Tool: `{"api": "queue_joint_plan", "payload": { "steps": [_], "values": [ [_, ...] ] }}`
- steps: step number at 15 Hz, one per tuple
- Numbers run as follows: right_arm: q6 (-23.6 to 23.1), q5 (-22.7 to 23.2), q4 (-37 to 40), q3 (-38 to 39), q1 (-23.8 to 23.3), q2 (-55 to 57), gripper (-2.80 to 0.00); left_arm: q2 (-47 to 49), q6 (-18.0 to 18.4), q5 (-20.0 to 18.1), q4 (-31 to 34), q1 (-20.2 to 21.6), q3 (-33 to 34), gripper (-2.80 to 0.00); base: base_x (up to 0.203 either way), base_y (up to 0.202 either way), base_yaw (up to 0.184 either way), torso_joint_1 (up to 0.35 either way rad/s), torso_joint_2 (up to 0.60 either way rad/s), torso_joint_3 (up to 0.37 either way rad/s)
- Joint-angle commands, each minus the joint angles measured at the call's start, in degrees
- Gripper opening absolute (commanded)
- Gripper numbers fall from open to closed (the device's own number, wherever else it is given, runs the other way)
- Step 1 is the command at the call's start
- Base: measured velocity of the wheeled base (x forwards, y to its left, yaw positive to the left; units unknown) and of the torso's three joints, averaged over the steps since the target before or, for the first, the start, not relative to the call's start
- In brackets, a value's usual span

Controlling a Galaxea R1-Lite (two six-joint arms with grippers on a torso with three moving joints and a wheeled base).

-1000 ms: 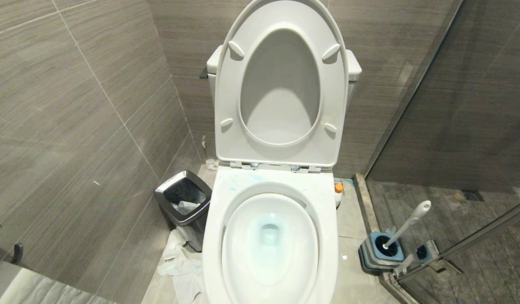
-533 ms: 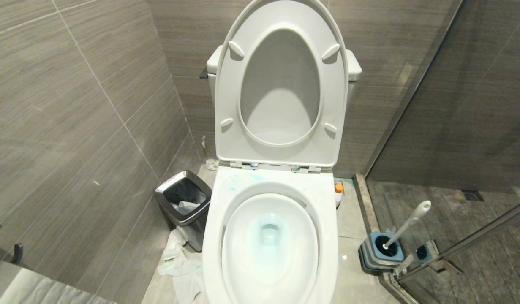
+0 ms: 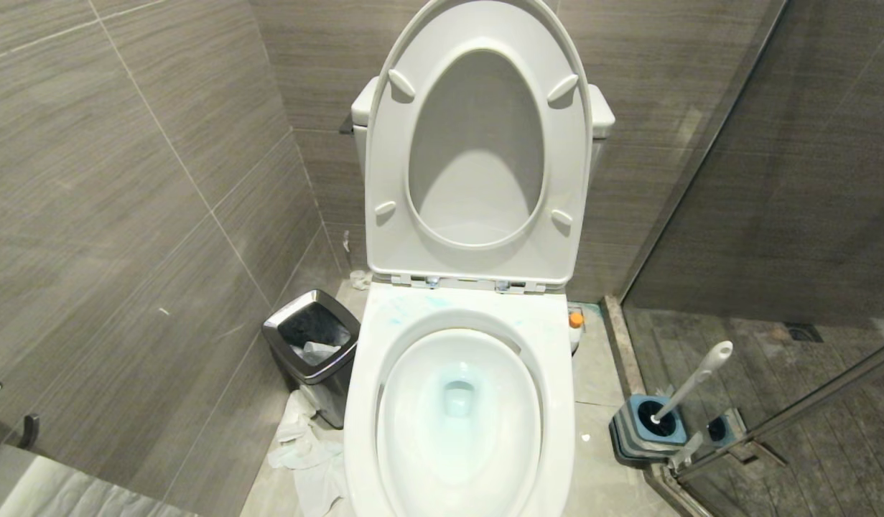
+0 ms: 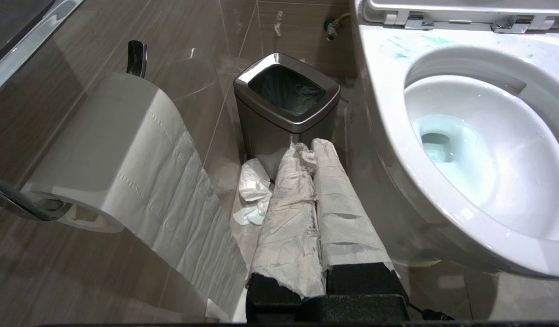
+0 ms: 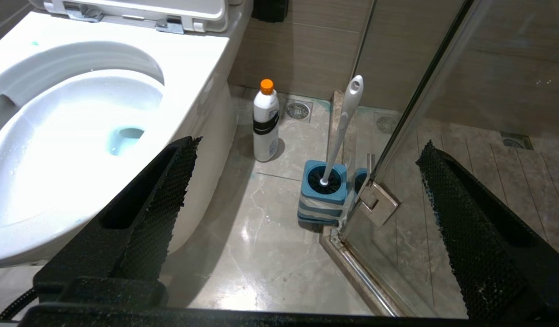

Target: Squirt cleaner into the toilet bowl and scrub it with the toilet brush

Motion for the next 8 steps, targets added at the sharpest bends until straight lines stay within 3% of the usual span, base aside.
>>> {"api": "queue_joint_plan", "payload": {
  "steps": [1, 8],
  "values": [
    [0.0, 0.0, 0.0, 0.6, 0.0, 0.0, 0.0, 0.0, 0.0, 0.0, 0.0, 0.0, 0.4, -2.8, 0.0, 0.0, 0.0, 0.0, 0.0, 0.0],
    [0.0, 0.0, 0.0, 0.6, 0.0, 0.0, 0.0, 0.0, 0.0, 0.0, 0.0, 0.0, 0.4, -2.8, 0.0, 0.0, 0.0, 0.0, 0.0, 0.0]
  ]
}}
